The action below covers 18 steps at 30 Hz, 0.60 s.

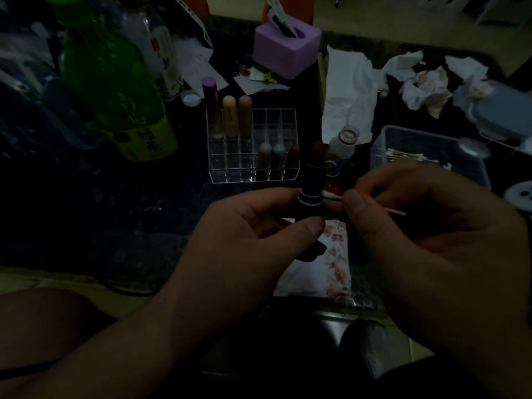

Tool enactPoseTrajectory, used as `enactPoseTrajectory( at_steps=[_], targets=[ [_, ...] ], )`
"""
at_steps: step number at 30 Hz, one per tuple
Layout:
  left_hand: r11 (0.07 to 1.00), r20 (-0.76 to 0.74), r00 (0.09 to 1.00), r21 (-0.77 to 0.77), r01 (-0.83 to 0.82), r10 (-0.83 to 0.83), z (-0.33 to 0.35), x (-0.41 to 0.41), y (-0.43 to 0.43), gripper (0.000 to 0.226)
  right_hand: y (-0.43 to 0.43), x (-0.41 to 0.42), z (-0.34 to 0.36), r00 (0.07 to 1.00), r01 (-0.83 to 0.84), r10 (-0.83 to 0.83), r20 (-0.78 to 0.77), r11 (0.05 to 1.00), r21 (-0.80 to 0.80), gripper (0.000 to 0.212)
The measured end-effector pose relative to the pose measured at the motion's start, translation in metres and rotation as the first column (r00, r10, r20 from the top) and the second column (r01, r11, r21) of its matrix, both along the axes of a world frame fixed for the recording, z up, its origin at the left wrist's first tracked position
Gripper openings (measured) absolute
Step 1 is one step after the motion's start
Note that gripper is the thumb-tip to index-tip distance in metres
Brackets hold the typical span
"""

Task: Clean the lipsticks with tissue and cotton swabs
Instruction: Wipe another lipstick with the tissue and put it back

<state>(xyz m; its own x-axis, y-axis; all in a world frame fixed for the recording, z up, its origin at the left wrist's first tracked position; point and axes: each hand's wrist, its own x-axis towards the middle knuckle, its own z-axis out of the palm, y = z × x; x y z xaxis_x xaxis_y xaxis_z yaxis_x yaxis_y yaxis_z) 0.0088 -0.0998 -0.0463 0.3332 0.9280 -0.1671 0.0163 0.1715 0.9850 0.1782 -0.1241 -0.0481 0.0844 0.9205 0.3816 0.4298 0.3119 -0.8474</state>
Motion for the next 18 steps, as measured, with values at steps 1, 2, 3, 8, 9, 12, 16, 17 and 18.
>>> enactPoseTrajectory(
  at_steps=[1, 2, 3, 8, 9, 12, 16, 17, 18],
  targets=[
    [1.0, -0.004, 1.0, 0.006, 0.012, -0.012, 0.0, 0.0, 0.0, 0.027, 0.001, -0.001, 0.0, 0.999, 0.028, -0.028, 0.019, 0.999, 0.023, 0.029],
    [1.0, -0.005, 1.0, 0.01, 0.022, -0.022, 0.0, -0.001, 0.0, 0.028, 0.0, -0.003, 0.0, 0.996, 0.061, -0.064, 0.067, 0.997, 0.057, 0.03],
    [0.999, -0.003, 1.0, 0.009, 0.031, -0.031, 0.0, 0.0, 0.0, 0.028, 0.001, -0.004, 0.0, 0.994, 0.079, -0.084, 0.076, 0.994, 0.07, 0.029],
    [0.999, -0.001, 1.0, 0.038, 0.013, -0.013, -0.001, 0.004, 0.0, 0.023, -0.001, -0.005, -0.001, 0.993, 0.041, -0.05, 0.105, 0.995, 0.089, 0.025],
    [0.999, 0.001, 1.0, 0.048, 0.011, -0.011, -0.001, 0.004, 0.0, 0.023, -0.002, -0.006, 0.002, 0.994, 0.034, -0.041, 0.1, 0.996, 0.077, 0.026],
    [0.998, 0.004, 1.0, 0.067, 0.016, -0.016, 0.0, 0.004, 0.001, 0.023, 0.006, -0.002, 0.0, 0.999, -0.039, 0.038, -0.025, 0.998, -0.045, 0.026],
    [0.999, 0.035, 0.999, 0.047, -0.025, 0.023, -0.002, 0.003, 0.001, 0.028, 0.003, -0.006, 0.001, 0.999, 0.036, -0.037, 0.028, 0.998, 0.058, 0.029],
    [0.999, 0.033, 0.999, 0.04, -0.029, 0.028, -0.003, 0.002, 0.001, 0.03, 0.0, -0.007, 0.001, 0.999, 0.041, -0.044, 0.025, 0.996, 0.077, 0.025],
    [0.999, 0.029, 0.999, 0.039, -0.026, 0.025, -0.004, 0.001, 0.001, 0.03, -0.003, -0.007, 0.003, 0.999, 0.037, -0.039, 0.026, 0.996, 0.086, 0.024]
  ],
)
